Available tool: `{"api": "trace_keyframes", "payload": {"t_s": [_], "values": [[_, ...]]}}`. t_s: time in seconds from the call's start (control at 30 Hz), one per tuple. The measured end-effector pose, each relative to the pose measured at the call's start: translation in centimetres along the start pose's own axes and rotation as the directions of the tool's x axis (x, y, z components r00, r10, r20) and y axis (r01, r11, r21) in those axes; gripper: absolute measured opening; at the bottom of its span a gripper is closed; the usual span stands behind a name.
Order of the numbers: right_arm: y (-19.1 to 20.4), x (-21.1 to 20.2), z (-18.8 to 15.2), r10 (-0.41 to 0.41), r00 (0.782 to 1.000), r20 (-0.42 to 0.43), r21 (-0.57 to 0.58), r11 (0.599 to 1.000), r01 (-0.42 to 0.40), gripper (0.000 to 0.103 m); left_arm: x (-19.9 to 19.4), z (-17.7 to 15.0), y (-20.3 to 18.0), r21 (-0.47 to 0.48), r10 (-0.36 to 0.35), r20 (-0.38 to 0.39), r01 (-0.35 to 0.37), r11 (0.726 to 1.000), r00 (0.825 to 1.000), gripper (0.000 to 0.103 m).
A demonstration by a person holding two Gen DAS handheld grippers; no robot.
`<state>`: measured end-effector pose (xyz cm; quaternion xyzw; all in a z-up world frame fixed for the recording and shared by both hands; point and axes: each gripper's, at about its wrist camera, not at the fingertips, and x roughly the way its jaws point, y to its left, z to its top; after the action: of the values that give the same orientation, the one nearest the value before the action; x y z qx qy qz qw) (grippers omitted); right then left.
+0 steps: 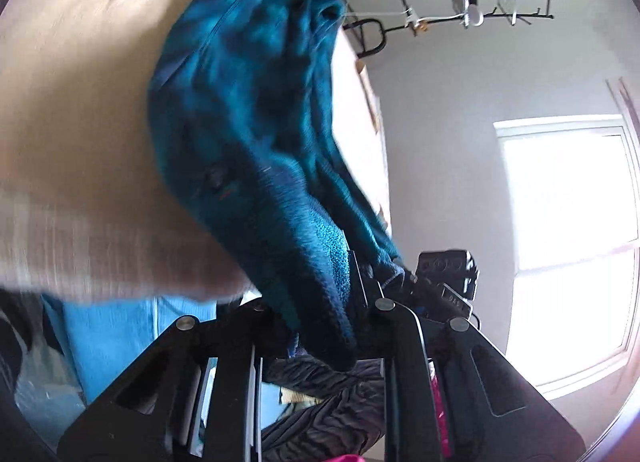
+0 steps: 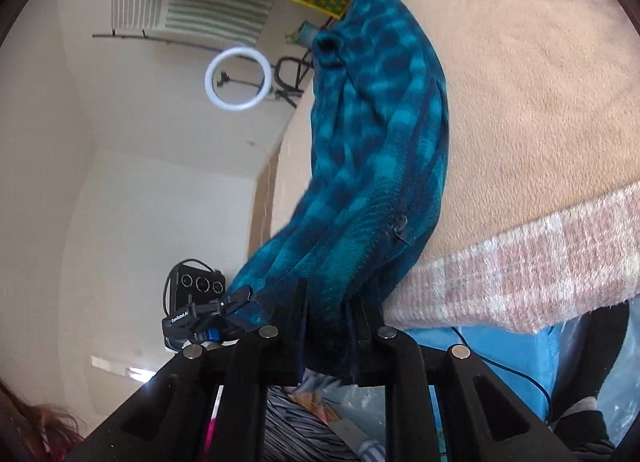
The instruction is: Fold large clothes
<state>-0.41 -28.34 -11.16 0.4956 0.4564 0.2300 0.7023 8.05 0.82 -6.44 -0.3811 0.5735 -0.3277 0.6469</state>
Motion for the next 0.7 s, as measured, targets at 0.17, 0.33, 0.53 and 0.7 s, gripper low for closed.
{"api": "trace_keyframes", "payload": {"t_s": [0.17, 0.33, 0.53, 0.7], "values": [[2.3, -0.2, 3.9, -0.017, 0.997, 0.080, -0.011, 1.000, 0.018, 0.014, -0.4, 3.6, -2.2, 0.026, 0.005, 0.056, -0.006, 1.000, 0.998, 0.015], [3.5, 1.7, 8.7, -0.076, 0.988, 0.133, -0.003, 0.997, 0.077, 0.014, 1.0, 8.6, -3.3, -0.001, 0.037, 0.099, -0.038, 0.999, 0.994, 0.015], [2.9, 4.6, 13.2, -0.147, 0.978, 0.148, 0.025, 0.989, 0.145, 0.014, 4.2, 13.3, -1.5, -0.042, 0.109, 0.115, -0.104, 0.994, 0.987, 0.015], [1.1, 6.8, 15.3, -0.214, 0.967, 0.138, 0.049, 0.977, 0.209, 0.014, 6.3, 15.6, 1.3, -0.102, 0.125, 0.104, -0.114, 0.988, 0.987, 0.015]]}}
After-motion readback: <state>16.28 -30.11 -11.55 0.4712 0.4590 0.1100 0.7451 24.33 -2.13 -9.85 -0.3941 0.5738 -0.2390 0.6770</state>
